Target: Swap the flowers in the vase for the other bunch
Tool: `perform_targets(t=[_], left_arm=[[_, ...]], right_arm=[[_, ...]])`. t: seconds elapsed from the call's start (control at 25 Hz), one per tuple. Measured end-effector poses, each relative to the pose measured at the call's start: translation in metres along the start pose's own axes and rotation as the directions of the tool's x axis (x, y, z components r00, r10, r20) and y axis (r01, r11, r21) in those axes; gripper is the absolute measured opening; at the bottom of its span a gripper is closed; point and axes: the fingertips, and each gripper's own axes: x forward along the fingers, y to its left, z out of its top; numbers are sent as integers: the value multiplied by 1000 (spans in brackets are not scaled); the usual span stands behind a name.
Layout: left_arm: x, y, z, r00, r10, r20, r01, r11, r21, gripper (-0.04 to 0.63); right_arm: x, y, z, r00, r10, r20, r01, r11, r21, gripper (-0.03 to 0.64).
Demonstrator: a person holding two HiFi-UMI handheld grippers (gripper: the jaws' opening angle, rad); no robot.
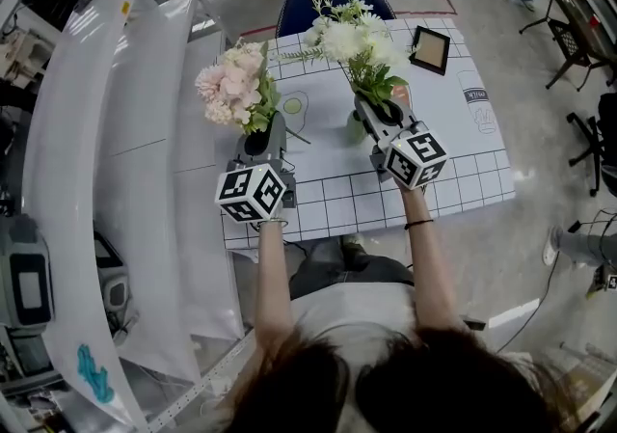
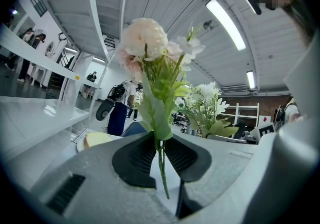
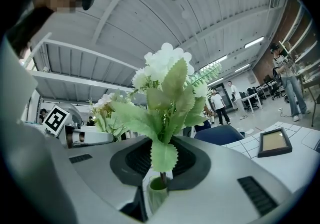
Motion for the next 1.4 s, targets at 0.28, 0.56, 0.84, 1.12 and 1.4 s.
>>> perform_targets(t=[0.28, 0.56, 0.84, 1.12, 1.4], left_arm=[[-4, 3, 2, 1000, 9, 11, -9, 1000, -13, 60], [-7, 3, 1, 1000, 12, 12, -12, 1000, -19, 60], [-10, 1, -2, 1000, 17, 7, -17, 1000, -20, 60], [-16, 4, -3, 999, 31, 12, -30, 999, -29, 60], [-19, 3, -7, 999, 37, 13, -36, 998, -41, 60]], right_arm=[[-6, 3, -9, 999, -6, -32, 5, 1000, -20, 55], [-11, 3, -17, 998, -17, -64, 15, 999, -33, 55], [-15, 4, -25, 994, -20, -108, 15, 999, -49, 55], [-19, 7, -31, 988, -32, -152, 22, 997, -67, 55], [-22, 10, -36, 985, -39, -171, 23, 995, -97, 55]])
